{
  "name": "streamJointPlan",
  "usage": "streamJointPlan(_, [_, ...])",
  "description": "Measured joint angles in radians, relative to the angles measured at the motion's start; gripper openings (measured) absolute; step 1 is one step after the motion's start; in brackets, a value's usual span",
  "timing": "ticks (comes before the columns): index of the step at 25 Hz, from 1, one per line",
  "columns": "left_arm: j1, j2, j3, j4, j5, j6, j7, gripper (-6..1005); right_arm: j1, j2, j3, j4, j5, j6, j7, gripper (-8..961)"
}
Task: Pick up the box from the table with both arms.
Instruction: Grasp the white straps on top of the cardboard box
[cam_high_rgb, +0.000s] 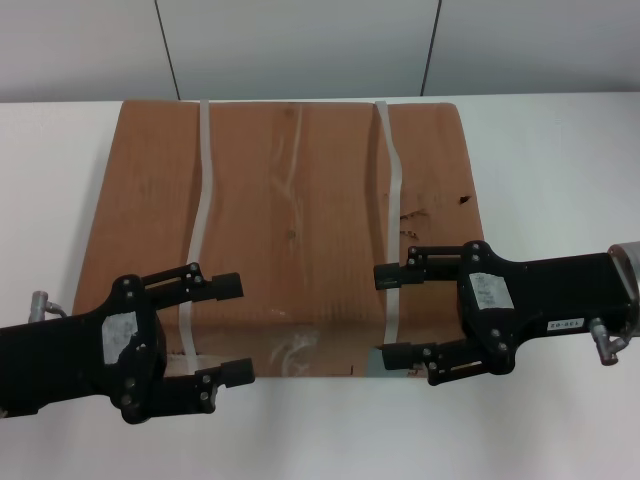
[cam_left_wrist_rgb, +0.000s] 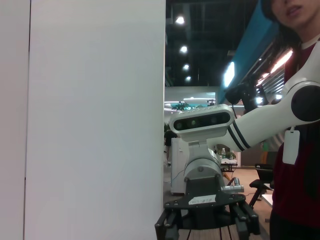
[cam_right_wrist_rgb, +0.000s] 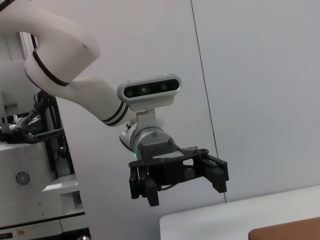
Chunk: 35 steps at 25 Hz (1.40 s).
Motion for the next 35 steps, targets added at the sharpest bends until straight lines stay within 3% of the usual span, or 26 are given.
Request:
streamJointPlan(25, [0.002,-0.007,-0.004,-0.005,-0.026,-0.005,-0.004,767,-0.004,0.001,0.019,0.003,0.009,0.048,0.009,820])
streamJointPlan(30, [0.013,-0.022,-0.009,-0.028,-0.225,-0.121,-0.123,767,-0.038,0.012,0.171,0.012,0.021,0.139,0.052,818])
streamJointPlan(35, [0.016,-0.022,-0.006,-0.027,-0.410,-0.286,-0.271,766,-0.061,0.011,0.332,0.043,0.022,0.238,0.134,815])
